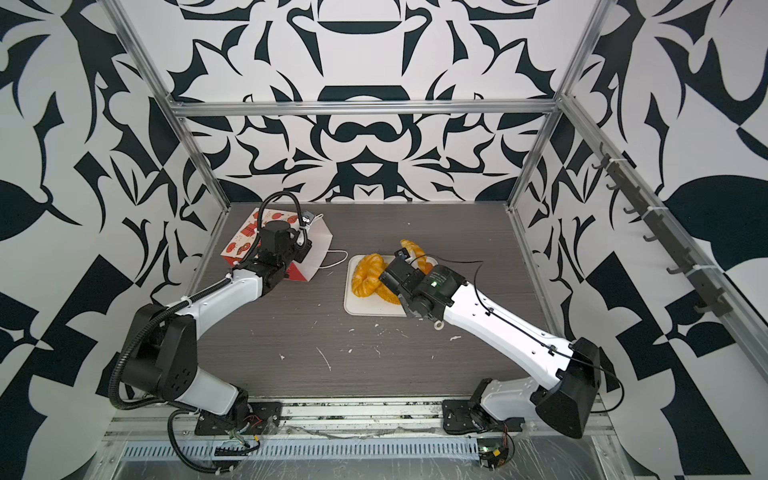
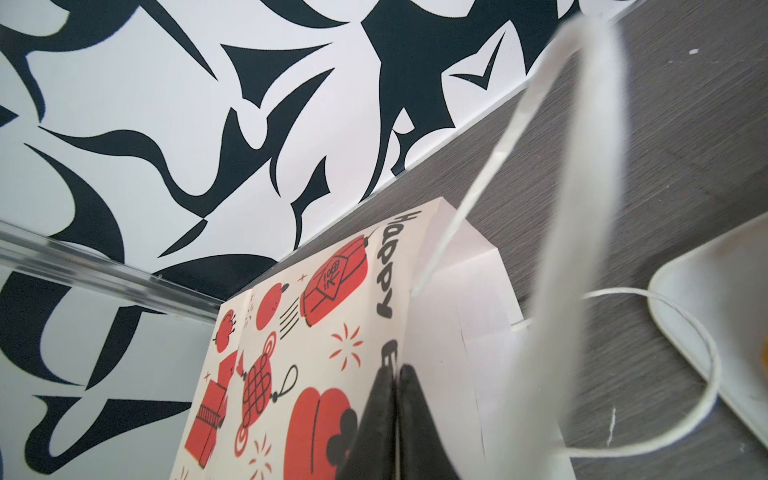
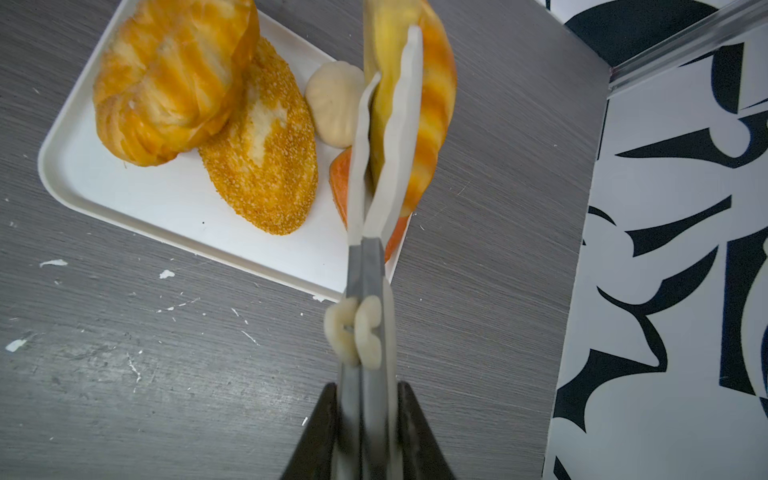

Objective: Take the fake bread out of the paper bag
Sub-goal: 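Carry the yellow bread over the tray and lower it beside the orange pastry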

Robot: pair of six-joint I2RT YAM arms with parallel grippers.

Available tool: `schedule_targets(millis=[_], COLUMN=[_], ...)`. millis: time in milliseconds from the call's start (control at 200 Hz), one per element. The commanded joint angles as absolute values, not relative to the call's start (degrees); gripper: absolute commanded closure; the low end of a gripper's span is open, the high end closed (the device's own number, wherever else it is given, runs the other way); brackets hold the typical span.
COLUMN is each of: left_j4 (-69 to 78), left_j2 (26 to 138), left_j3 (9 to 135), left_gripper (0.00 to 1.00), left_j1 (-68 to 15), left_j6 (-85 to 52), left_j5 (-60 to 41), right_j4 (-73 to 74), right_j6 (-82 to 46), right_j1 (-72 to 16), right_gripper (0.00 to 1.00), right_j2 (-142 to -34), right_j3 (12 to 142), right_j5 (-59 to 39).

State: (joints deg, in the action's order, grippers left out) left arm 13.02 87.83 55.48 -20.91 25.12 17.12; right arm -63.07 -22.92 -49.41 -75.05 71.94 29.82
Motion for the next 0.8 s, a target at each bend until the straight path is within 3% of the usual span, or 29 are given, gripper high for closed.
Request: schedule_targets(millis=[0,795], left_j4=[15.5,16.6], left_j2=[86.6,86.0], left_j3=[54.7,53.7], left_gripper=[0.92,0.92], left_j1=[-20.8,-20.8], left_j6=[24.1,23.7], left_j5=[16.7,15.6], right_j4=[-67.0,-63.9], right_j6=[-27.2,-34.1], right_j1=[-50.3,-56.9], right_gripper=[1.0,1.0], right_j2=[-73.9,-78.9], right_j3=[74.0,66.3], right_j5=[35.3,32.3])
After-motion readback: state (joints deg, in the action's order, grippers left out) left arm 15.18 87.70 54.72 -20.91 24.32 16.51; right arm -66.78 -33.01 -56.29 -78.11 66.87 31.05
